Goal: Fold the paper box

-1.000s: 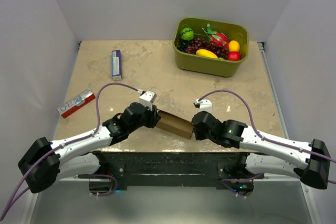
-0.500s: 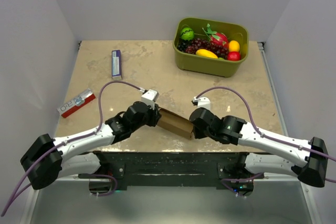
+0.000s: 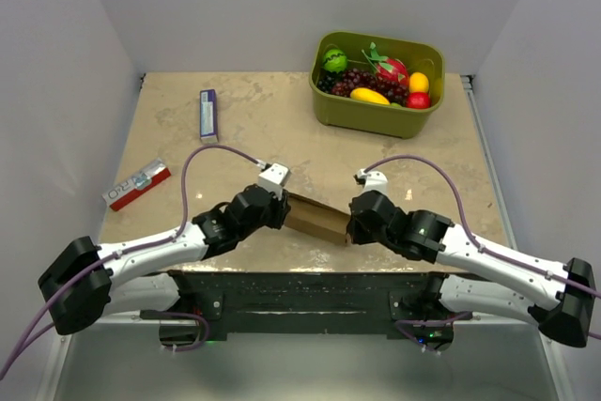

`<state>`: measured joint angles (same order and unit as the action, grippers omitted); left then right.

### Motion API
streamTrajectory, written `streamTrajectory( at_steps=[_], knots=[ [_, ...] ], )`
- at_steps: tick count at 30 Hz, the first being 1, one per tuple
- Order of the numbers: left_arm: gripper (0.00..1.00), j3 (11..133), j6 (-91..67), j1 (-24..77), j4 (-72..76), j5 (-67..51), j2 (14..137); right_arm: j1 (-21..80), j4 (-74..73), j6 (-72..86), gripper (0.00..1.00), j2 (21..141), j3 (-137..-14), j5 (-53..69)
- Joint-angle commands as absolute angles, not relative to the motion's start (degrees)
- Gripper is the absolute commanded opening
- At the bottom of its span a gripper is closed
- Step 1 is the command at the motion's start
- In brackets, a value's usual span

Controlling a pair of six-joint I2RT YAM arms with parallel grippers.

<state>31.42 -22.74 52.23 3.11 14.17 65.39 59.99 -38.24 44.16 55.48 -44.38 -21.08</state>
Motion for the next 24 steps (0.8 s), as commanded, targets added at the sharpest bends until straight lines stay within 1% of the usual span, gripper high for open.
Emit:
streamTrajectory(
  at_steps=[1,9,24],
  knots=[
    [0.32,32.08,-19.34,54.58,0.18,15.38,67.23,57.92,-31.47,45.35,0.0,52.74,-42.89,-20.13],
    [0.32,32.96,-18.11,57.3,0.09,18.19,69.78,56.08,-29.36,45.97,0.0,51.24,-39.99,-19.69],
    [0.31,33.31,-17.23,59.33,0.09,20.39,72.07,54.14,-28.83,47.9,0.0,45.18,-37.18,-23.99]
  ],
)
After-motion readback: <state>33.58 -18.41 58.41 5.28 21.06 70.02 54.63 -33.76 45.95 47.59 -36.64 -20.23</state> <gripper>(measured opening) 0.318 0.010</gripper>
